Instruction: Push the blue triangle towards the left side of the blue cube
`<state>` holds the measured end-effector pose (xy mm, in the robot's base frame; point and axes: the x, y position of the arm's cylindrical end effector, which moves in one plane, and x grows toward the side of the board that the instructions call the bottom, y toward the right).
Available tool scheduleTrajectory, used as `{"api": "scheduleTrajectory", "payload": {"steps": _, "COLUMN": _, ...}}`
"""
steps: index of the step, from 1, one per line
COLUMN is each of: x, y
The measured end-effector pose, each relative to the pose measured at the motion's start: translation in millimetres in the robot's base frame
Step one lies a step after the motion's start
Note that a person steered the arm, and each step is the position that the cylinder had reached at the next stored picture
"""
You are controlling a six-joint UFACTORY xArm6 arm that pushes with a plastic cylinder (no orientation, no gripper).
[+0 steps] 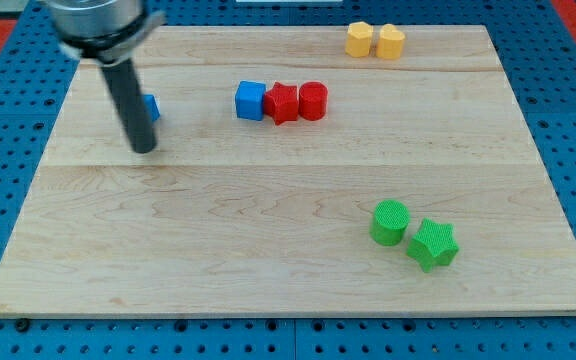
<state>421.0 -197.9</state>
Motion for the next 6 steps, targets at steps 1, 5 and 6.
{"api": "scheduleTrajectory", "payload": {"steps": 1, "x": -25.5, "y": -35.3}}
{"api": "scheduleTrajectory", "payload": {"steps": 5, "x": -57.8, "y": -33.5}}
{"api": "scheduleTrajectory", "payload": {"steps": 6, "x": -63.2, "y": 13.7}}
